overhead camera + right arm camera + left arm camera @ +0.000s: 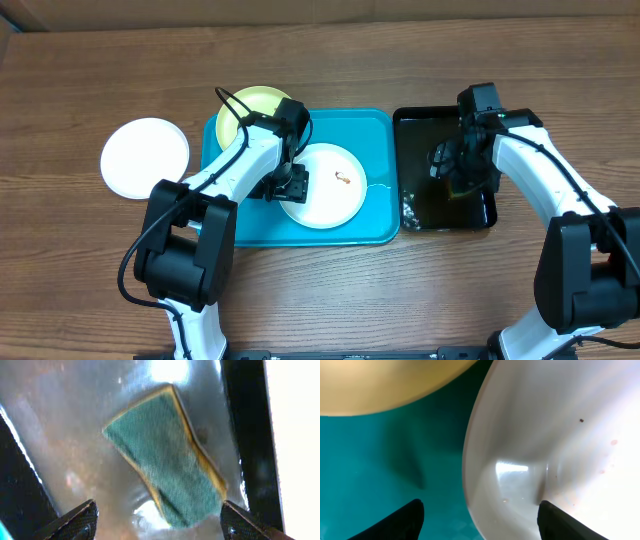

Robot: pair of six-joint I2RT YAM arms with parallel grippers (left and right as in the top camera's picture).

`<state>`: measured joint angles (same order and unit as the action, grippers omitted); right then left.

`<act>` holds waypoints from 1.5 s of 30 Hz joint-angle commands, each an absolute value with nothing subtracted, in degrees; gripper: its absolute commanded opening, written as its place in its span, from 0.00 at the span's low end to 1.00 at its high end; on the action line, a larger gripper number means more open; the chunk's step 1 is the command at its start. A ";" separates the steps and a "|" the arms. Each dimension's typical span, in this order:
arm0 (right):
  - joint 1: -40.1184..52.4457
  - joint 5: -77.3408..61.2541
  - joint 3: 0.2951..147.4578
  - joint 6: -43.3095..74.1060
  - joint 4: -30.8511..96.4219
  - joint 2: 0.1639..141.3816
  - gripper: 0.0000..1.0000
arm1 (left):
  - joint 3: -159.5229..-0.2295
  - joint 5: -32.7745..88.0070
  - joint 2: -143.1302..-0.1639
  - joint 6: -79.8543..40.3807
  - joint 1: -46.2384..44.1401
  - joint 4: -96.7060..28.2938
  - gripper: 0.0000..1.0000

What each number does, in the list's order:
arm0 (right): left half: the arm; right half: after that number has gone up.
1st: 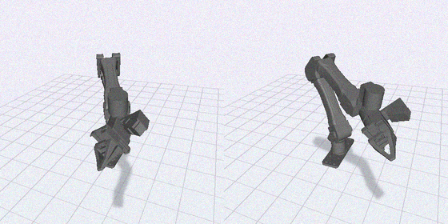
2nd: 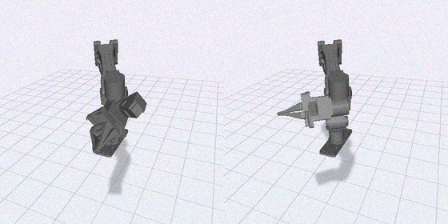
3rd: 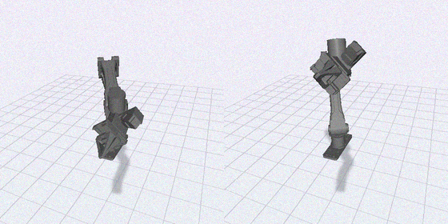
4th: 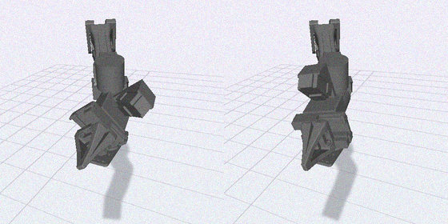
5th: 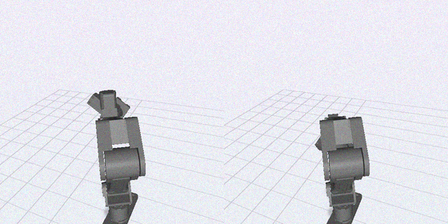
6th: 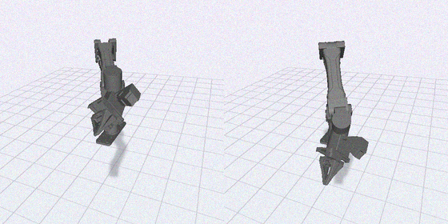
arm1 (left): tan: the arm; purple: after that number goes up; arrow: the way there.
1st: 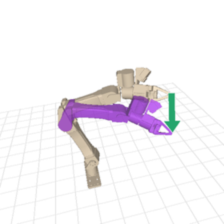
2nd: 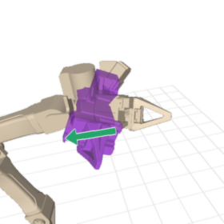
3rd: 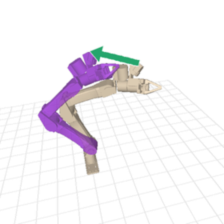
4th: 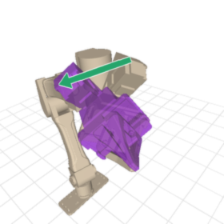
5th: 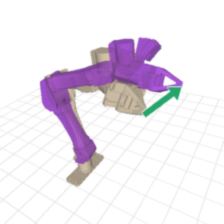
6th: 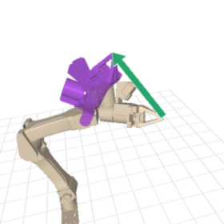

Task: Clean dirty plates on tray and stack at the side
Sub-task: 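Grasp the green sponge in the black tray with right gripper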

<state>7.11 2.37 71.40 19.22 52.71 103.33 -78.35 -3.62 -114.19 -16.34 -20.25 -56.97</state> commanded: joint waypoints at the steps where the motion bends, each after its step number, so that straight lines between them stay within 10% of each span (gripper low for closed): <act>1: 7.11 4.51 69.10 19.07 50.48 102.28 0.80 | -78.04 -2.87 -113.03 -16.80 -20.67 -56.99 0.74; 13: 7.11 3.57 62.26 13.15 36.86 102.32 0.77 | -78.04 -2.24 -113.03 -16.91 -20.64 -57.04 0.75; 20: 7.14 -1.87 62.26 13.52 41.45 102.32 0.07 | -78.04 -1.85 -113.03 -16.91 -20.67 -57.01 0.74; 22: 7.11 -2.28 62.74 13.50 42.54 102.28 0.12 | -78.04 -1.85 -113.03 -16.91 -20.64 -57.19 0.75; 25: 7.05 -2.20 65.54 13.45 45.01 102.15 0.58 | -78.04 -1.85 -113.03 -16.91 -20.67 -57.21 0.75; 31: 7.03 -0.30 68.99 13.45 45.34 102.13 0.77 | -78.04 -1.39 -113.03 -16.91 -20.71 -57.34 0.75; 39: 7.03 3.64 64.53 13.65 41.85 102.24 0.77 | -78.02 -1.39 -113.03 -20.29 -20.78 -57.36 0.71; 45: 7.07 -1.41 63.11 13.67 41.71 102.24 0.50 | -78.02 -1.43 -113.03 -22.33 -20.78 -57.58 0.49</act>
<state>7.11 1.19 63.40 13.39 41.98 103.33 -78.35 -2.11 -114.19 -20.36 -20.25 -57.60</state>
